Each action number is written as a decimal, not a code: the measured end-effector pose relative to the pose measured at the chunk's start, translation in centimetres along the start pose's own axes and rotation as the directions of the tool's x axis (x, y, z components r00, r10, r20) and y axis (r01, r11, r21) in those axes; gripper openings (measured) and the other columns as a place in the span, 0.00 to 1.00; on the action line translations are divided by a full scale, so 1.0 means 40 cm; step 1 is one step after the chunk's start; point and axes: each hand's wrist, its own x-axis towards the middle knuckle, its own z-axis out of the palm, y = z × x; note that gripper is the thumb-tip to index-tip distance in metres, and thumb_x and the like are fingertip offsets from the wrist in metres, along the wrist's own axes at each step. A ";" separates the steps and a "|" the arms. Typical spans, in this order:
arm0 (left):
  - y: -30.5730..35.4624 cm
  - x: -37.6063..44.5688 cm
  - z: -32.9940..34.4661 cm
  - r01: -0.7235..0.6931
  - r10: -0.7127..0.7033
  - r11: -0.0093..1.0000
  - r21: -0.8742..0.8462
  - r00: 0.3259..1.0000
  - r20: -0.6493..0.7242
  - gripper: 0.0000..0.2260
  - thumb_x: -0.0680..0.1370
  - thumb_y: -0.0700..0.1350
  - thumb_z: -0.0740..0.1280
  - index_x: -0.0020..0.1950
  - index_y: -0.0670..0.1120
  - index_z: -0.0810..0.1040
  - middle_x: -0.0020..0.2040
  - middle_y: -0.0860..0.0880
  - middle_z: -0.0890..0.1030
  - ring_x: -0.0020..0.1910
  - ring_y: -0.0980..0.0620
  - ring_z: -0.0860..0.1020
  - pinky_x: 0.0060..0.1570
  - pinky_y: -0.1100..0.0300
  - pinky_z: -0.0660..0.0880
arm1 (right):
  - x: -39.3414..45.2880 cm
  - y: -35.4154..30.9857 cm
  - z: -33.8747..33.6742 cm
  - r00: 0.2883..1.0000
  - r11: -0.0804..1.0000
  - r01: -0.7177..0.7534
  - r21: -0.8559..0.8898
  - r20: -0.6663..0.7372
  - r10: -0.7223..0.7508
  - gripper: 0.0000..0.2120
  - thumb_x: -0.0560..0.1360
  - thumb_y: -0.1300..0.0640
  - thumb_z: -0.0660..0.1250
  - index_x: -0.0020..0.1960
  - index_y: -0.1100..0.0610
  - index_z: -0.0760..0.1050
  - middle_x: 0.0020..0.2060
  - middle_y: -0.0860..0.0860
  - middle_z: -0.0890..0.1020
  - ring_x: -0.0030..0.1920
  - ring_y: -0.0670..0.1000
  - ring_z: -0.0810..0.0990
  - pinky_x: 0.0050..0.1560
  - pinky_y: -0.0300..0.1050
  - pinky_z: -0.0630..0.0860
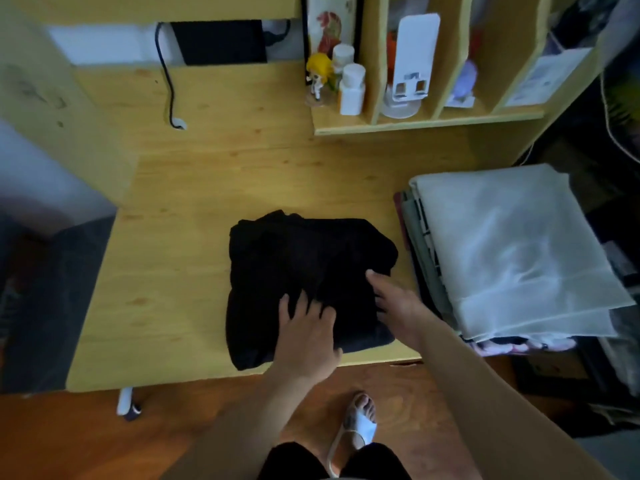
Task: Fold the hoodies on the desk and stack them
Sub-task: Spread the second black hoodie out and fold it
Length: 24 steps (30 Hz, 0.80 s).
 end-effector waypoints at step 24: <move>-0.183 -0.076 0.013 0.160 -0.176 0.971 -0.176 0.981 -0.082 0.33 0.79 0.73 0.42 0.83 0.63 0.44 0.84 0.49 0.52 0.83 0.42 0.50 0.77 0.37 0.57 | 0.066 -0.041 0.169 0.743 0.774 0.191 -0.604 -0.427 -0.516 0.10 0.84 0.53 0.58 0.60 0.56 0.75 0.45 0.51 0.81 0.40 0.52 0.77 0.42 0.45 0.71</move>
